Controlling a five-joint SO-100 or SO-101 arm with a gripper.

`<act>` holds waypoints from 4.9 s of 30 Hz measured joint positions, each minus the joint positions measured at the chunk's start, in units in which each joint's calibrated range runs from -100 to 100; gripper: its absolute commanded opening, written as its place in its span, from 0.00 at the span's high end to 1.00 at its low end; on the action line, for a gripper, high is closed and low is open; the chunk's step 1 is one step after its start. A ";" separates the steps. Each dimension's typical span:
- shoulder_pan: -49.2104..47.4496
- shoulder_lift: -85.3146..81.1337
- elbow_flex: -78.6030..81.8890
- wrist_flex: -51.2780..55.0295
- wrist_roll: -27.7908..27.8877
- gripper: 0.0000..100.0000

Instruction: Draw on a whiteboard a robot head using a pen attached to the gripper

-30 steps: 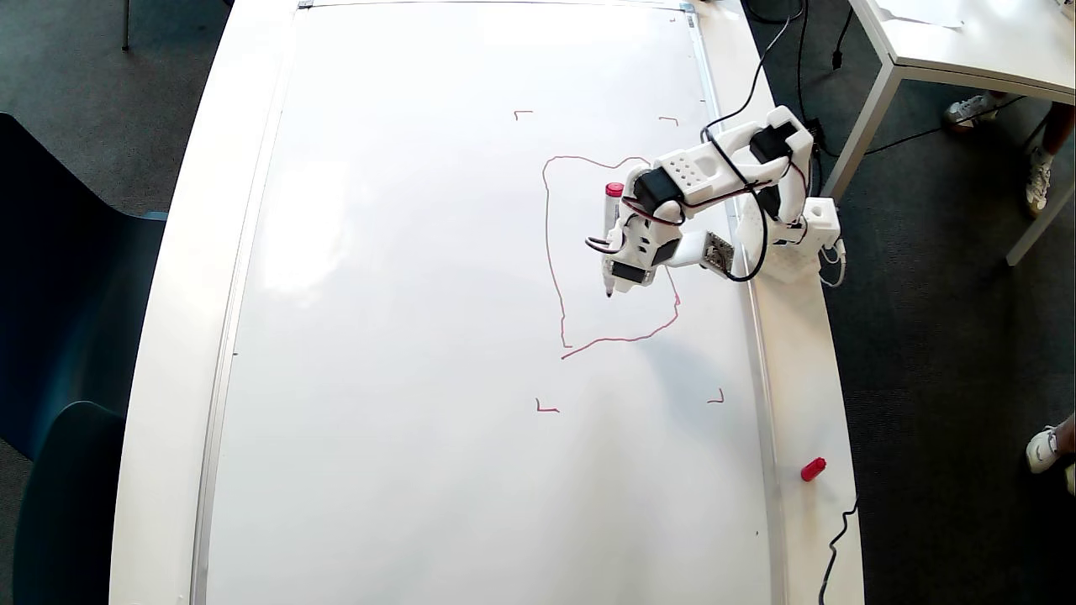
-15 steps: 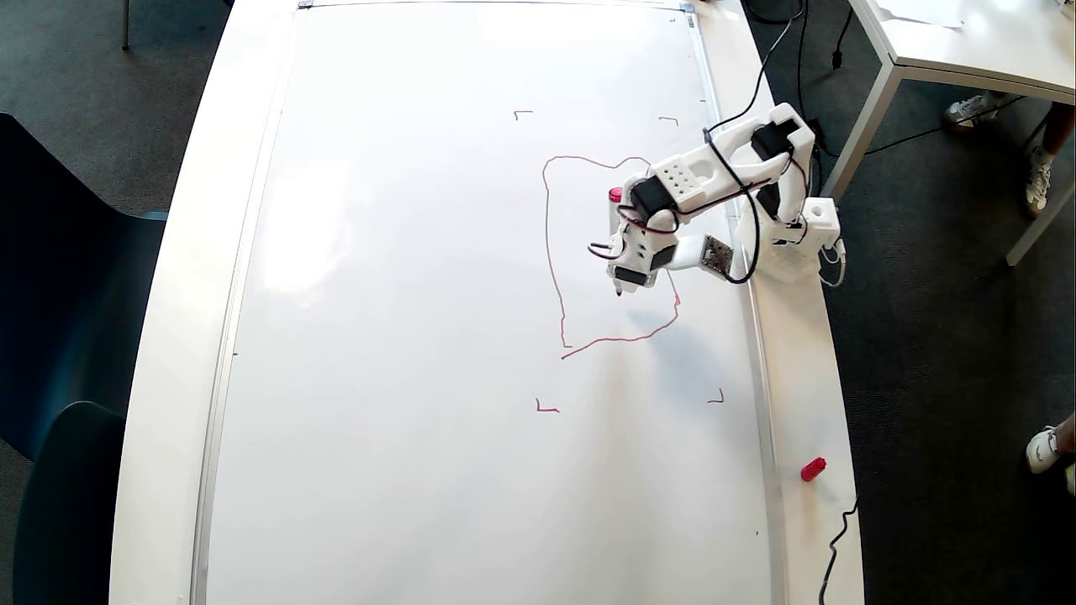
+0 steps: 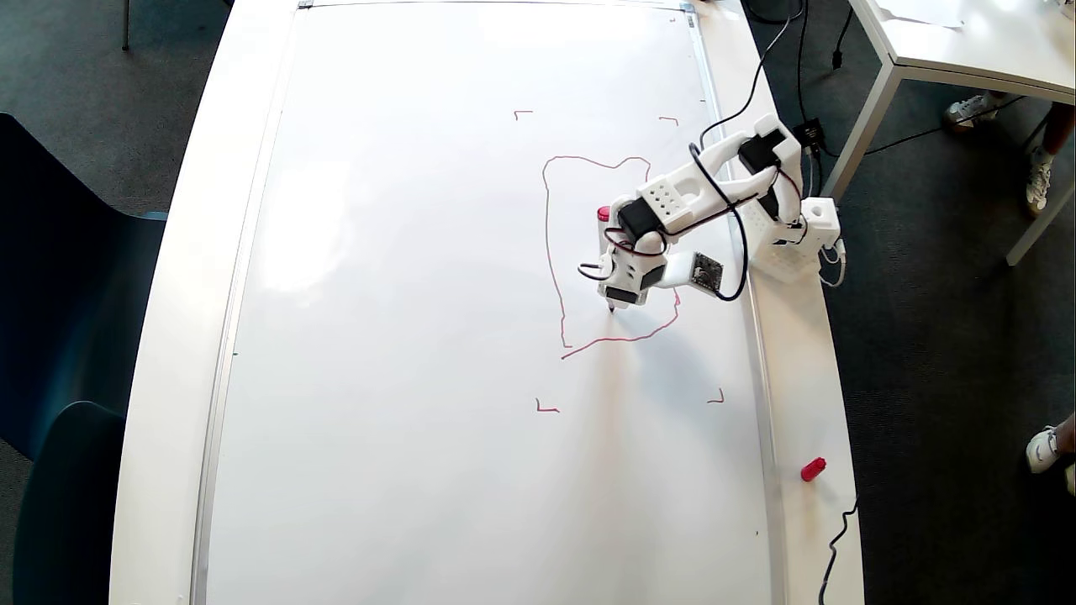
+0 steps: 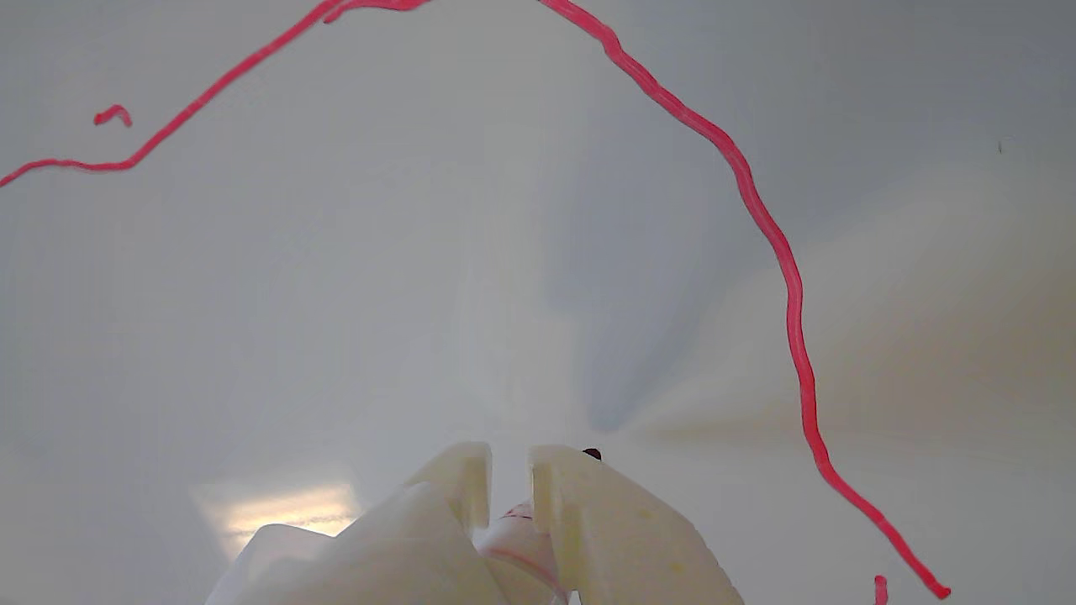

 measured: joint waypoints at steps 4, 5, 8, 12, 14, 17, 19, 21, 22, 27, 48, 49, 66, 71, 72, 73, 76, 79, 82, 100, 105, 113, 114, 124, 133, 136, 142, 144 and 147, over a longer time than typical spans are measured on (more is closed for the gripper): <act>-0.38 1.10 -0.55 -0.25 0.00 0.99; -0.30 1.44 -0.64 -1.18 0.00 0.99; -0.23 2.12 -1.19 -2.70 0.00 0.99; -0.08 2.80 -1.64 -5.07 0.00 0.99; -0.08 3.05 -1.74 -6.42 0.00 0.99; -0.08 3.39 -1.92 -8.36 0.00 0.99; -0.08 3.98 -3.02 -8.78 0.00 0.99; -0.08 5.00 -4.57 -8.95 0.00 0.99; -0.08 5.42 -5.30 -8.87 0.00 0.99; 0.00 5.51 -5.76 -9.12 0.00 0.99; 9.80 5.51 -4.93 -3.89 5.87 0.99; 9.88 5.51 -4.93 -3.80 5.87 0.99; 8.90 -6.10 13.07 -3.80 6.87 0.99; 5.35 -6.27 13.07 -3.80 6.87 0.99; 5.05 -6.27 13.07 -3.80 6.87 0.99; 4.60 -6.27 13.07 -3.80 6.87 0.99; 2.56 -6.27 13.07 -3.80 6.87 0.99; 1.51 -6.27 12.88 -3.80 6.87 0.99; 0.38 -6.27 12.70 -3.80 6.87 0.99; 11.46 -14.15 7.58 5.66 11.36 0.99; 20.06 -14.15 7.58 5.91 14.37 0.99; 26.24 -11.94 7.13 5.74 16.70 0.99; 27.15 -11.77 7.13 5.74 16.70 0.99; 30.39 -11.01 12.70 -0.34 10.78 0.99; 29.86 -11.01 13.43 -3.55 1.27 0.99; 29.86 -11.01 13.43 -6.17 -0.37 0.99; 28.36 -11.01 14.44 -6.50 -2.59 0.99; 28.21 -11.01 16.35 -6.67 -2.96 0.99; 28.43 -10.93 18.00 -8.28 -4.23 0.99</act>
